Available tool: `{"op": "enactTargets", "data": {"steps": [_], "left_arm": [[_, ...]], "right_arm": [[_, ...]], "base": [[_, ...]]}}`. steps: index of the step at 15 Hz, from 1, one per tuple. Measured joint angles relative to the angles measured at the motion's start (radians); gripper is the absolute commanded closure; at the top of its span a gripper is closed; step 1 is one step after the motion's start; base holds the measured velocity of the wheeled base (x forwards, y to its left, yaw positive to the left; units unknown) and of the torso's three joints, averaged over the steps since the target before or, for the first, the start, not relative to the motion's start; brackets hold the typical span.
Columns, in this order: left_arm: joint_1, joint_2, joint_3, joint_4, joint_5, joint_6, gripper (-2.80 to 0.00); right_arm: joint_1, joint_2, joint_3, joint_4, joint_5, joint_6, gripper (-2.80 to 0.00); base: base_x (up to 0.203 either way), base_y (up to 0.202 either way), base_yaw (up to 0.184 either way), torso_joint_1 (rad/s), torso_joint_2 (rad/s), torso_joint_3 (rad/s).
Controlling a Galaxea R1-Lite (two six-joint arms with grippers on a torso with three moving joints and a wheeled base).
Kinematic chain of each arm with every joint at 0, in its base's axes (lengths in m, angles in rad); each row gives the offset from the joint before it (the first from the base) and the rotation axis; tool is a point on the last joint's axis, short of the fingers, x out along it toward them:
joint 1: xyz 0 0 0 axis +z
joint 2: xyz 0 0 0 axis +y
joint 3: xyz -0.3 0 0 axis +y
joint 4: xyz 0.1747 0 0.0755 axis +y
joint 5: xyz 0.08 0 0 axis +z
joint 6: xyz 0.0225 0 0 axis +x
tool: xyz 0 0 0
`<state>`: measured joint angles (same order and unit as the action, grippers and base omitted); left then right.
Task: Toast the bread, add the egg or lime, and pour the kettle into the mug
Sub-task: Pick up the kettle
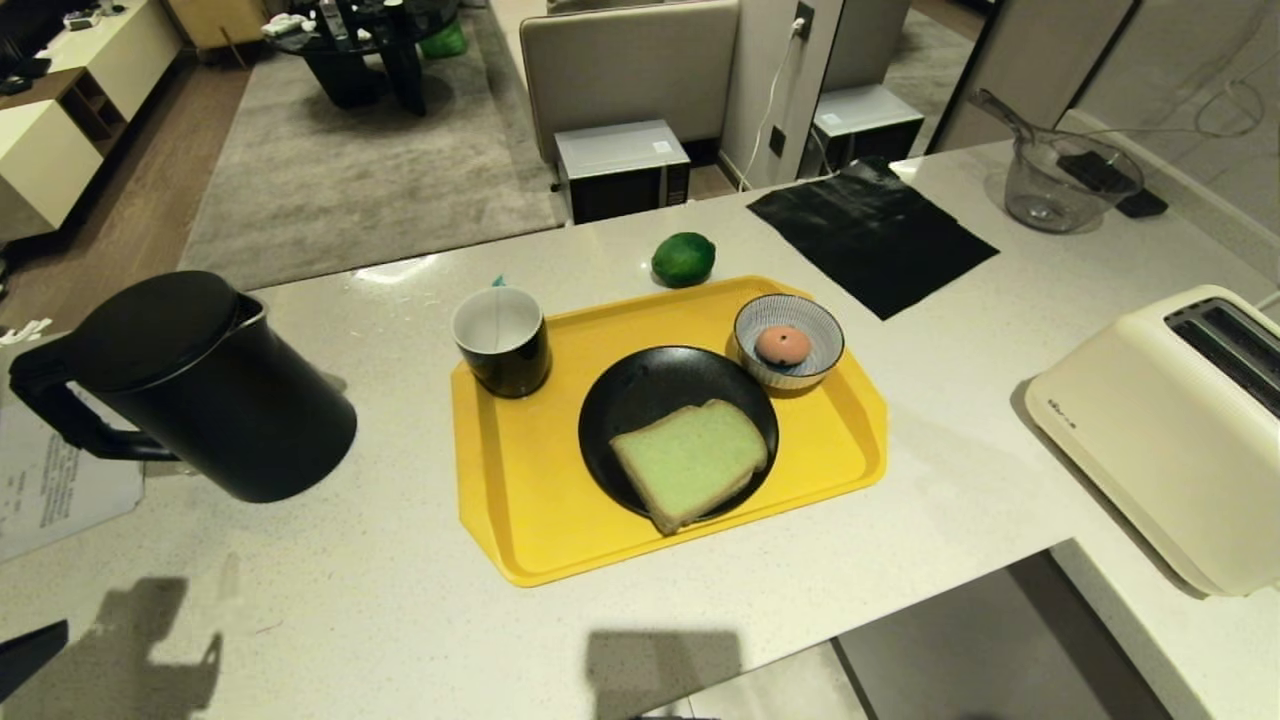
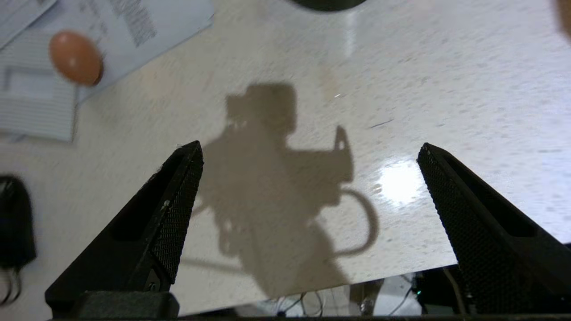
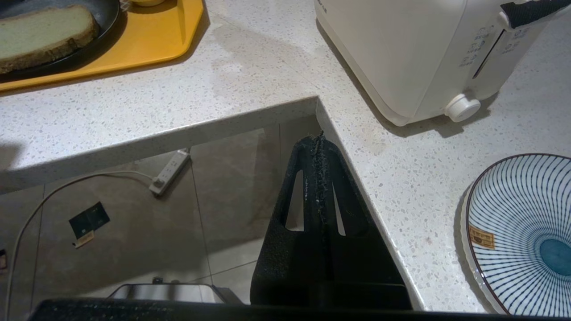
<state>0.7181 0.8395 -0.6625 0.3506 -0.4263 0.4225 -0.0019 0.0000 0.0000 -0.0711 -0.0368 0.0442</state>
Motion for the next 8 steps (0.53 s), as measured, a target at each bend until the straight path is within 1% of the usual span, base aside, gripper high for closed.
{"op": "enactTargets", "data": {"steps": [1,2,3,5,6,8], "left_arm": [[0.001,0.012,0.001,-0.010,0.056,0.000,-2.80],[0.002,0.030,0.001,-0.024,0.092,0.003,-2.80],[0.005,0.049,0.002,-0.037,0.098,0.005,-2.80],[0.015,0.101,0.012,-0.079,0.089,0.000,-2.80],[0.020,0.124,0.023,-0.127,0.086,-0.010,-2.80],[0.029,0.169,0.050,-0.259,0.083,-0.037,-2.80]], "right_arm": [[0.000,0.000,0.000,0.000,0.000,0.000,0.00],[0.000,0.000,0.000,0.000,0.000,0.000,0.00],[0.000,0.000,0.000,0.000,0.000,0.000,0.00],[0.000,0.000,0.000,0.000,0.000,0.000,0.00],[0.000,0.000,0.000,0.000,0.000,0.000,0.00],[0.000,0.000,0.000,0.000,0.000,0.000,0.00]], "base": [[0.000,0.000,0.000,0.000,0.00,0.000],[0.000,0.000,0.000,0.000,0.00,0.000],[0.000,0.000,0.000,0.000,0.00,0.000],[0.000,0.000,0.000,0.000,0.00,0.000],[0.000,0.000,0.000,0.000,0.00,0.000],[0.000,0.000,0.000,0.000,0.00,0.000]]}}
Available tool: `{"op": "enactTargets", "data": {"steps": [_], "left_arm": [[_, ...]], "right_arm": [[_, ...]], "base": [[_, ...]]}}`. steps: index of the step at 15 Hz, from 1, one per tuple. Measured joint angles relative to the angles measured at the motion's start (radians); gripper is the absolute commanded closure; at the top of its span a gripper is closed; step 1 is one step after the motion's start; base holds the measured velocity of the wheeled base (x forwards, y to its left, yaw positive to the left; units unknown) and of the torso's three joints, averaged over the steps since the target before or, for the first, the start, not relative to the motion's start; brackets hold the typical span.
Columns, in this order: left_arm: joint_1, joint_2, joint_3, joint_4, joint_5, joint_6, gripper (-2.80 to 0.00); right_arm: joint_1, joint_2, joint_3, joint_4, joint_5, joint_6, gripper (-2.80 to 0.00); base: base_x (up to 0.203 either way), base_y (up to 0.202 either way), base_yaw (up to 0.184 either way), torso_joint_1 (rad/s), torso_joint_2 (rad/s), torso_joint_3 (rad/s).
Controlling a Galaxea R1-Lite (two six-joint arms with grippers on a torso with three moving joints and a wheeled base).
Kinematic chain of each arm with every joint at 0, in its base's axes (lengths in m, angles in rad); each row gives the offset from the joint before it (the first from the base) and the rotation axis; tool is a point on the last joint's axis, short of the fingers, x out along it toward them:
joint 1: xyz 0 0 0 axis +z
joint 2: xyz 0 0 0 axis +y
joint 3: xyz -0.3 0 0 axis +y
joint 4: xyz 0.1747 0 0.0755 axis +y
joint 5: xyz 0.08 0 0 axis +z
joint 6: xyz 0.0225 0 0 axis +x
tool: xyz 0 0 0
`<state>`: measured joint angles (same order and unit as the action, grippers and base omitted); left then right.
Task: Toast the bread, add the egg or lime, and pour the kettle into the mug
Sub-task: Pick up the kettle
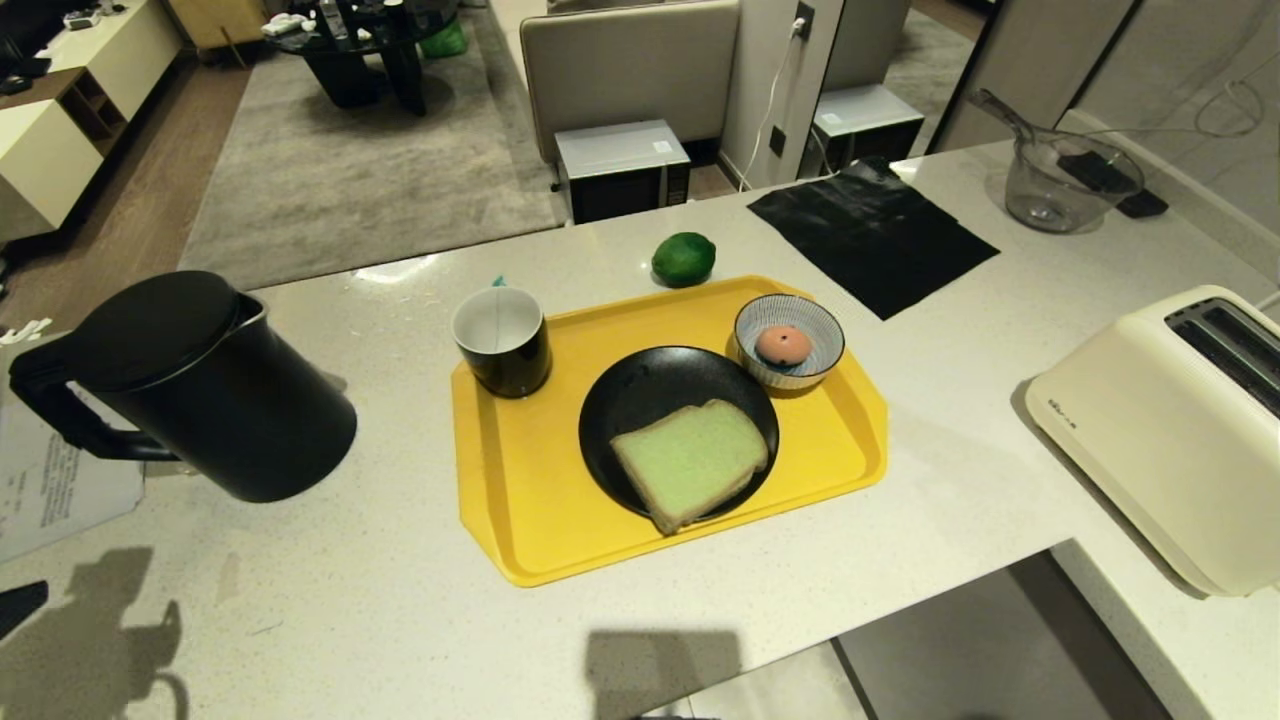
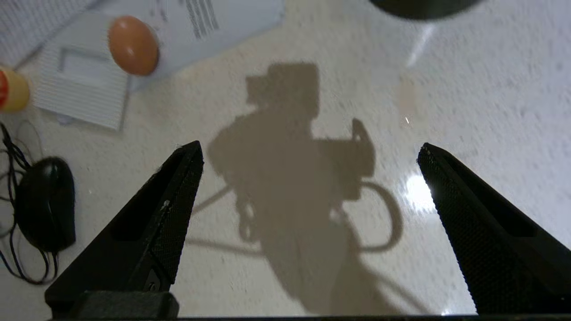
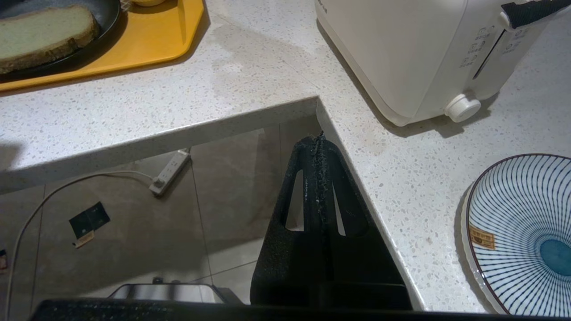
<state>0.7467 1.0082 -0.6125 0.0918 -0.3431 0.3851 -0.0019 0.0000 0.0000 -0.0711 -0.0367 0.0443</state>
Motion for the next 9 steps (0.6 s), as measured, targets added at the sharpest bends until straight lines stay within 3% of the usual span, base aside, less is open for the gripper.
{"op": "enactTargets", "data": {"steps": [6,9], "left_arm": [[0.057,0.079,0.053,-0.341,0.001,-0.050,-2.80],[0.086,0.130,0.053,-0.387,0.007,-0.059,-2.80]], "right_arm": [[0.000,0.000,0.000,0.000,0.000,0.000,0.00],[0.000,0.000,0.000,0.000,0.000,0.000,0.00]], "base": [[0.000,0.000,0.000,0.000,0.00,0.000],[0.000,0.000,0.000,0.000,0.00,0.000]]}}
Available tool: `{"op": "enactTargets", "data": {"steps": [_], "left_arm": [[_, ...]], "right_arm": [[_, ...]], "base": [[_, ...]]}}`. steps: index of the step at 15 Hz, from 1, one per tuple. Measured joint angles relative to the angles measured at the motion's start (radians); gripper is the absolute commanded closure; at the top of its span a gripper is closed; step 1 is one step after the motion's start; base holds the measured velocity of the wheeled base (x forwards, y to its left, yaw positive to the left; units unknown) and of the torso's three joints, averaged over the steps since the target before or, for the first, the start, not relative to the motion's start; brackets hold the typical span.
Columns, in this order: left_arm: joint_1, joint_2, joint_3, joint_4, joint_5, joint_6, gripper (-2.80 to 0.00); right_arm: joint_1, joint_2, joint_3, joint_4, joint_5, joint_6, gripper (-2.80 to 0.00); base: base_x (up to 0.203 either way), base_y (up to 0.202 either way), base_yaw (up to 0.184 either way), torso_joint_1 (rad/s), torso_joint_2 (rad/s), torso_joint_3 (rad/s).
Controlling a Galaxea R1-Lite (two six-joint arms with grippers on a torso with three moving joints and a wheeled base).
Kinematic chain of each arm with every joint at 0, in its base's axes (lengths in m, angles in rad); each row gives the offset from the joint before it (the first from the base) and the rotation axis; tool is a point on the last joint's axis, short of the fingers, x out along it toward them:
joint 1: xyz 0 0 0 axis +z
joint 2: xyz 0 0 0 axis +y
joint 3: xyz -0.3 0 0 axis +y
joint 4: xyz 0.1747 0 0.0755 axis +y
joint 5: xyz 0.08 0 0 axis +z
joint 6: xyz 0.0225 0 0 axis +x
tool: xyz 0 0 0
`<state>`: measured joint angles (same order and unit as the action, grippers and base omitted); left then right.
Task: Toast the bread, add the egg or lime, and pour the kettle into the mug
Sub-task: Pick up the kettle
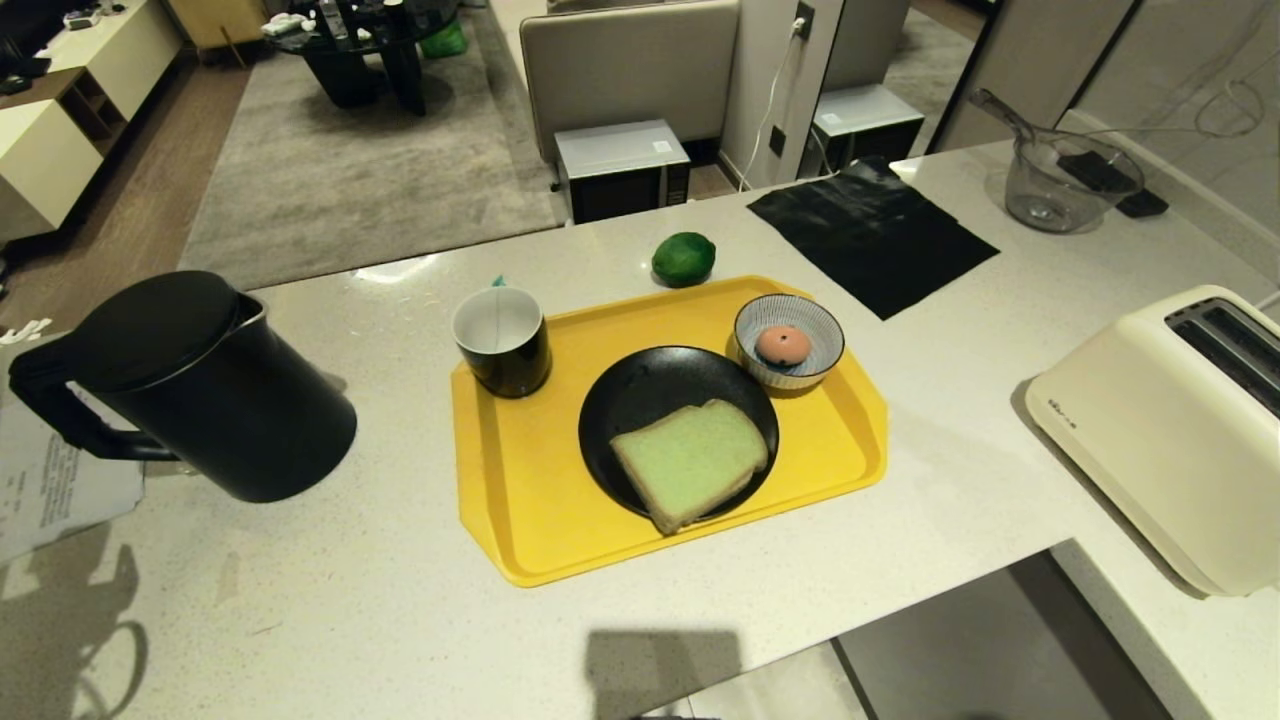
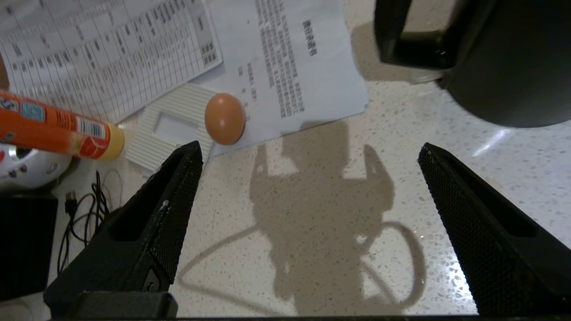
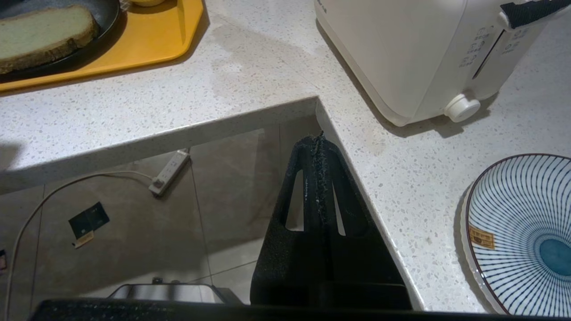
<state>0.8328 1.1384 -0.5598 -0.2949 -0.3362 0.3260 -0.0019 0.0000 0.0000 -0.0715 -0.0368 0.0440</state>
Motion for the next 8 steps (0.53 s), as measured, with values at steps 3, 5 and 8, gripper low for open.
{"op": "enactTargets", "data": {"steps": [3,5,8], "left_arm": [[0.007,0.050,-0.020,-0.010,-0.016,-0.004,-2.80],[0.006,0.089,-0.029,-0.044,-0.023,-0.020,-2.80],[-0.024,0.151,-0.055,-0.077,-0.024,-0.038,-2.80]], "right_arm": [[0.000,0.000,0.000,0.000,0.000,0.000,0.00],[0.000,0.000,0.000,0.000,0.000,0.000,0.00],[0.000,0.000,0.000,0.000,0.000,0.000,0.00]], "base": [[0.000,0.000,0.000,0.000,0.00,0.000],[0.000,0.000,0.000,0.000,0.00,0.000],[0.000,0.000,0.000,0.000,0.00,0.000]]}}
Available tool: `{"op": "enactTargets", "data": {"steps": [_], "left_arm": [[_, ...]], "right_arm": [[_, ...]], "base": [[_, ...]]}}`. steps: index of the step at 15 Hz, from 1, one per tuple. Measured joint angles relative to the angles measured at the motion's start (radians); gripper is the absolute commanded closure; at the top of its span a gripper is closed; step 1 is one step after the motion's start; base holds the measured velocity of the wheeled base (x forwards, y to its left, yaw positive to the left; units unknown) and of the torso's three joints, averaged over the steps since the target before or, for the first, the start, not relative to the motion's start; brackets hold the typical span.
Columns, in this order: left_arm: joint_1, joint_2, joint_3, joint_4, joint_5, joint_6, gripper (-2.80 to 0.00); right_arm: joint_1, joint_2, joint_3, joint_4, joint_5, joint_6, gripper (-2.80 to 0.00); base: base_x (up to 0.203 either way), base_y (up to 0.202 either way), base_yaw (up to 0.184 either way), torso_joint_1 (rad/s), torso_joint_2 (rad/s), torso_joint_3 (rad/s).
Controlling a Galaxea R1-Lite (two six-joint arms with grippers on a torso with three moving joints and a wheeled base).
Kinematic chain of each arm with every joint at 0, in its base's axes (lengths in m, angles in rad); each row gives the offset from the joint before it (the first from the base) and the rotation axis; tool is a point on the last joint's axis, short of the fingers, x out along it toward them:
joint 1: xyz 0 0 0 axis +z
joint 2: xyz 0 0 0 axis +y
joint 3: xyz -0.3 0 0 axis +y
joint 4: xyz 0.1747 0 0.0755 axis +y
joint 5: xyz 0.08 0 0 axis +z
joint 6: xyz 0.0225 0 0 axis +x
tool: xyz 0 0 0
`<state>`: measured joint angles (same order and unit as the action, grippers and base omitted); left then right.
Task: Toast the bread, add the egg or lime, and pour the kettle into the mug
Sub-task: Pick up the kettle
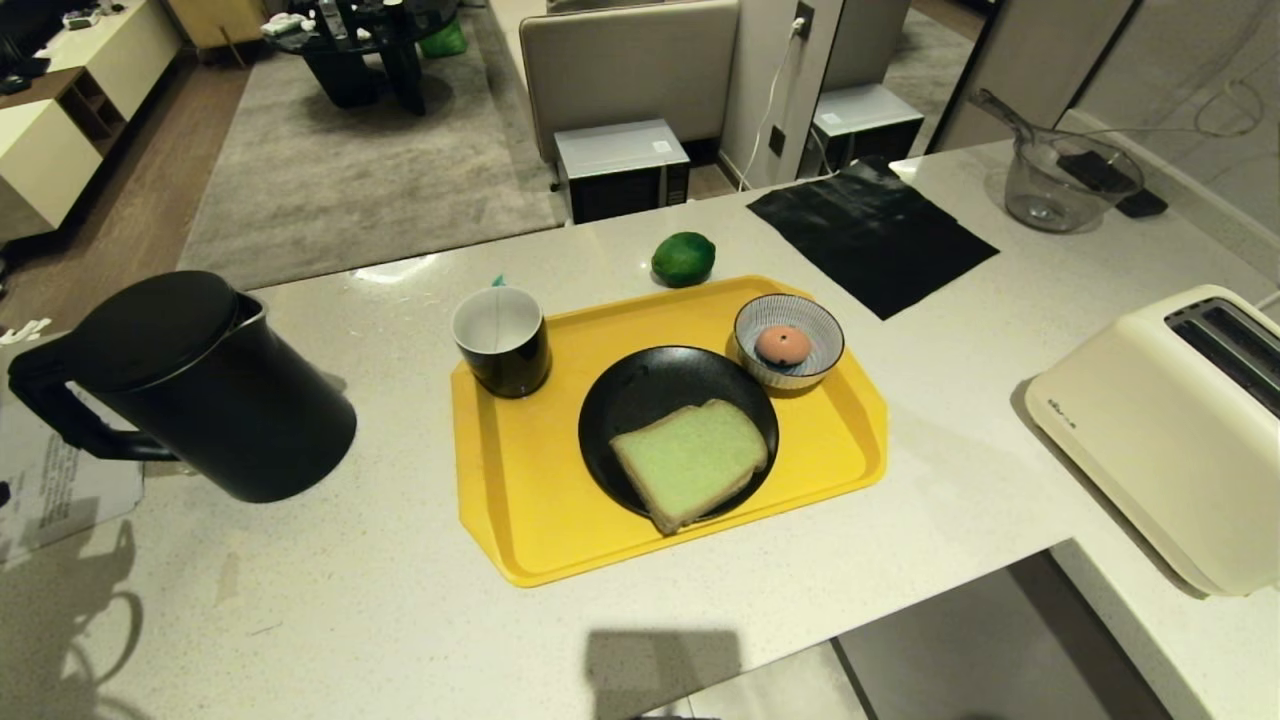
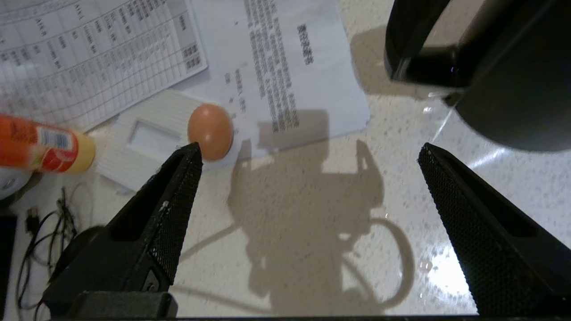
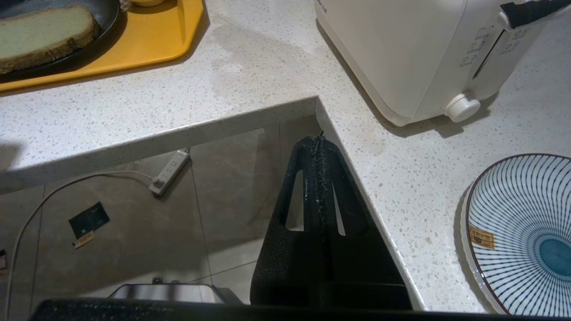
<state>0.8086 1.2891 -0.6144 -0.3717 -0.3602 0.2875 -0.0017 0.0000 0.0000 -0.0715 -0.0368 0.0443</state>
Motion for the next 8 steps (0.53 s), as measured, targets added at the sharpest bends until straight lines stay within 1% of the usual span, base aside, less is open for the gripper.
{"op": "enactTargets", "data": {"steps": [6,8], "left_arm": [[-0.060,0.116,-0.103,-0.008,-0.003,-0.016,-2.80],[-0.093,0.149,-0.134,-0.006,-0.003,-0.042,-2.80]], "right_arm": [[0.000,0.000,0.000,0.000,0.000,0.000,0.00],[0.000,0.000,0.000,0.000,0.000,0.000,0.00]], "base": [[0.000,0.000,0.000,0.000,0.00,0.000],[0.000,0.000,0.000,0.000,0.00,0.000]]}}
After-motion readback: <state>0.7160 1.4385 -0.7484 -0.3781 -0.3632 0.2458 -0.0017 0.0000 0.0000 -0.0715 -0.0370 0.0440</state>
